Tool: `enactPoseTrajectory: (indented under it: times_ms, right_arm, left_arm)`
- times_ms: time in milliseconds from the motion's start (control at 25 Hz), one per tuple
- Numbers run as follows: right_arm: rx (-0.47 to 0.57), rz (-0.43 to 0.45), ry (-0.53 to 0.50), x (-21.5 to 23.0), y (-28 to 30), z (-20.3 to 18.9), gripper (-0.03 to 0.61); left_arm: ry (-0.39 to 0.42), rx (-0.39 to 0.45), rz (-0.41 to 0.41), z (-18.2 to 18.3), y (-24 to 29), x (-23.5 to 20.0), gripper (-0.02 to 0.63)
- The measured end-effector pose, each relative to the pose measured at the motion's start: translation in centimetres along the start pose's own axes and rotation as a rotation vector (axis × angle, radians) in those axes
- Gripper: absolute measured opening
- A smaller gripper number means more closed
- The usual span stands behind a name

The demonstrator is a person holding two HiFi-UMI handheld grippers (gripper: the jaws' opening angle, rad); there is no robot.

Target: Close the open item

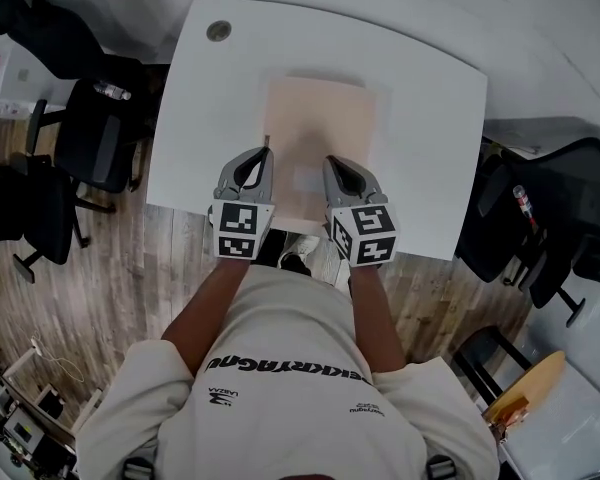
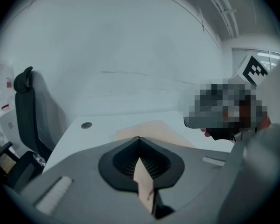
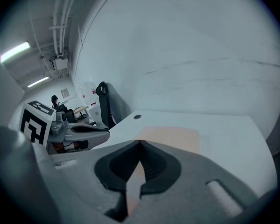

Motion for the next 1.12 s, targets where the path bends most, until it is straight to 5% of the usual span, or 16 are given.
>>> enactPoseTrajectory:
  times_ms: [1120]
  right_arm:
    - [0.257,-0.046,-0.044,-2.9,-7.4,3.0,-0.002]
  left_arm:
    - [0.067,0.177,-0.023,5.7,-6.8,4.5,-0.002]
Point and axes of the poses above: the fingertips, and each gripper's own axes: y forward along the fingers, x to its right, z out of its top, the point moved 7 cm from there along -y, backward along the fingers, and after that the axes turned 6 degrees about z, right-handed, at the moved point
